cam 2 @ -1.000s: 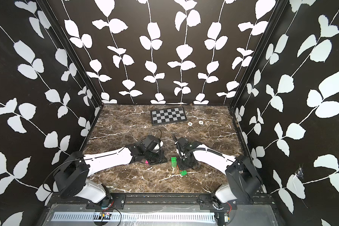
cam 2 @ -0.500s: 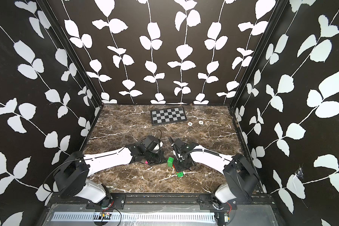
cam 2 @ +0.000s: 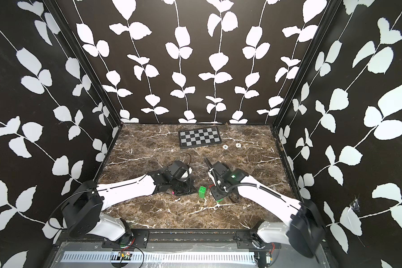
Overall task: Assemble the letter r with lego
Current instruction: Assemble the lego brick with the lego brick.
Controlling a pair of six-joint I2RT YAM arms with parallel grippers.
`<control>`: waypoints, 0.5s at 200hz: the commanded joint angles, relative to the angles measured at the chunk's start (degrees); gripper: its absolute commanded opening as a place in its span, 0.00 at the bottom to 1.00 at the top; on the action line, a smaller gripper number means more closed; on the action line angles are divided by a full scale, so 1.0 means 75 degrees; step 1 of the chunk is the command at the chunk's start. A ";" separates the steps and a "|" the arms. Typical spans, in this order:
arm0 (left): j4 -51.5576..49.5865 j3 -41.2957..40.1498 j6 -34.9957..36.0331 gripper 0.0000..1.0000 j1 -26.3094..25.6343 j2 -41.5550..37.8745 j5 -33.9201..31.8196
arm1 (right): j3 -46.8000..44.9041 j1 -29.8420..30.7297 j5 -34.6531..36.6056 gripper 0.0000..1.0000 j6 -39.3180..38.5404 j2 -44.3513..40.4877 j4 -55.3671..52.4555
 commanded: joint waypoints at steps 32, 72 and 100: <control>-0.0955 0.0368 0.0444 0.05 -0.0043 -0.0814 -0.0639 | 0.0203 0.0028 -0.0435 0.00 -0.2429 -0.0353 0.1084; -0.0530 0.0241 -0.0018 0.05 -0.0041 -0.1009 -0.0363 | -0.0051 0.0044 -0.1170 0.00 -0.3155 -0.0012 0.1476; -0.0331 0.0213 -0.0167 0.04 -0.0041 -0.1096 -0.0286 | -0.0640 0.0049 -0.1234 0.00 -0.3622 -0.0253 0.2119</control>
